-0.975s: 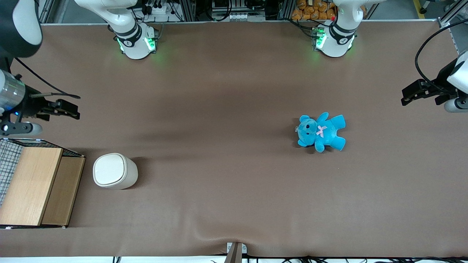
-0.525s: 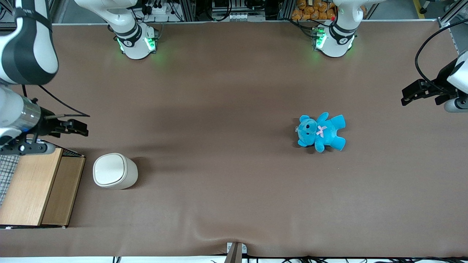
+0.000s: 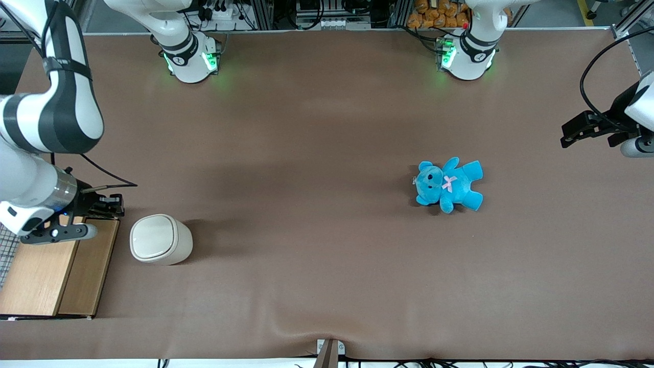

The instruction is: Open trash can with right arm

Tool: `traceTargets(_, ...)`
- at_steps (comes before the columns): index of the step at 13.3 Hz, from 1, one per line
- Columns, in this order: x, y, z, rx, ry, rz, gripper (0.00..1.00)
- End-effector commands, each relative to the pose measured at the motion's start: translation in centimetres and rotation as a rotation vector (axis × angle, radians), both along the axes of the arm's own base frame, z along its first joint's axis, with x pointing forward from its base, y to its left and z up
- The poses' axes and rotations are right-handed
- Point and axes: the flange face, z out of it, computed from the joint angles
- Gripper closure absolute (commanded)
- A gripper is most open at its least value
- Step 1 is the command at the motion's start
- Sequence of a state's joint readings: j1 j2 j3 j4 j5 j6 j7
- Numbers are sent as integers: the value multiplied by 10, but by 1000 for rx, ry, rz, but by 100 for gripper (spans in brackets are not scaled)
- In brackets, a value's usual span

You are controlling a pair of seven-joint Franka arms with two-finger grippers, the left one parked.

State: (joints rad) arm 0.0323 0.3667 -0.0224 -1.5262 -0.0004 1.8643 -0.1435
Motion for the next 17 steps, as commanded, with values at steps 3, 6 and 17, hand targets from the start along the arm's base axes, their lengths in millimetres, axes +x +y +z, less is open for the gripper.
traceTargets(3, 23, -6, -40, -10, -31, 28, 96)
traceTargets(6, 30, -9, -66, -15, -28, 28, 100)
traceTargets(17, 44, -24, -122, -24, -62, 56, 100)
